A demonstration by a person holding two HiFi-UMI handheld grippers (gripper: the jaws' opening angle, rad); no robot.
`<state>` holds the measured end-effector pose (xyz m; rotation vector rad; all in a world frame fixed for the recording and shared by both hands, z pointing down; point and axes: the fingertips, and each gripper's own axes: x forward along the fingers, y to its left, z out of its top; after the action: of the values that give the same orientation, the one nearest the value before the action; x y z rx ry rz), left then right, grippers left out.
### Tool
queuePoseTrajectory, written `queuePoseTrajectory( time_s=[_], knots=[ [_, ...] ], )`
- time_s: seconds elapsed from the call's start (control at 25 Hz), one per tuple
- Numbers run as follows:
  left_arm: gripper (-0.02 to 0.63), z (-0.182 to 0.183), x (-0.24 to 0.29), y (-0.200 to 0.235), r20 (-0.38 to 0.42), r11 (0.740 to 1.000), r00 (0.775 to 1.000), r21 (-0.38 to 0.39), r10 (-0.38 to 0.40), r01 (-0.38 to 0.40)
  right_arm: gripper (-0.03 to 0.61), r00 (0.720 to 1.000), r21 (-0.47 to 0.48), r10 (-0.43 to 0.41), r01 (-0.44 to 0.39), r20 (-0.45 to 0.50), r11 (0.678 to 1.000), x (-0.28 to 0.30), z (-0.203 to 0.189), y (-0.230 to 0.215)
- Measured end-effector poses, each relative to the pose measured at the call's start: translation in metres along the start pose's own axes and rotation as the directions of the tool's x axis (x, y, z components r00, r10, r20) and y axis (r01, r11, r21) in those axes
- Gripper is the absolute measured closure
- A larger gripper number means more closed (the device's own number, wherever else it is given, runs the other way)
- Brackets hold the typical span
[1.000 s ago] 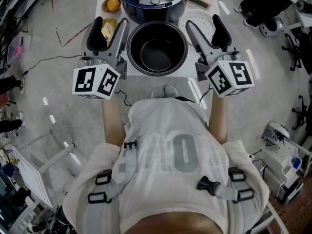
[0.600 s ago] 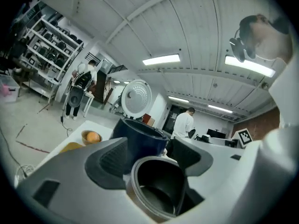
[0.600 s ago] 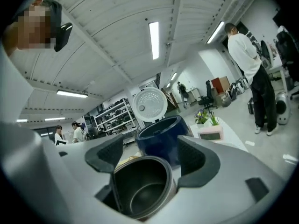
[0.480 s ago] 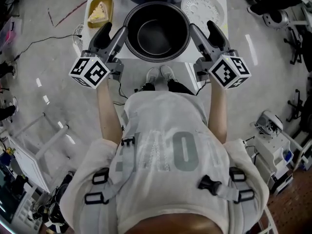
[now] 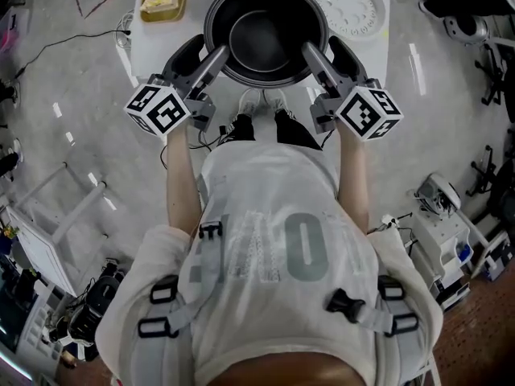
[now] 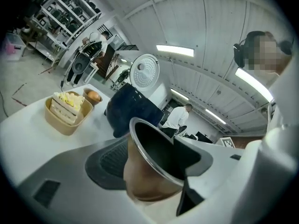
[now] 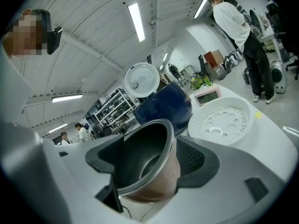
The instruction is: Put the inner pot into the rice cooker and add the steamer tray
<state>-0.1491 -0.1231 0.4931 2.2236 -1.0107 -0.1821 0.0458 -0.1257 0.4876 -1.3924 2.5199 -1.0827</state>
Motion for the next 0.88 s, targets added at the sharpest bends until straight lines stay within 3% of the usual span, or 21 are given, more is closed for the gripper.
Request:
queuePoseTrajectory(
  time_s=[0.52,0.88],
  knots=[
    [0.321,0.0024,0.0069,-0.0026,-0.018,1.0,1.0,0.016,-0.017,0.017,0.252,0.999,-0.059,-0.001,-0.002,-0.054,0.998,0.0062,-0.011,0.0043],
    [0.321,-0.0009,0.0039,-0.0029,-0.041,0.997,0.999,0.074,0.032,-0.029,0.259,0.998,-0.103,0.01,-0.017,-0.067,0.995,0.0033,-0.0126,0.0099]
  ],
)
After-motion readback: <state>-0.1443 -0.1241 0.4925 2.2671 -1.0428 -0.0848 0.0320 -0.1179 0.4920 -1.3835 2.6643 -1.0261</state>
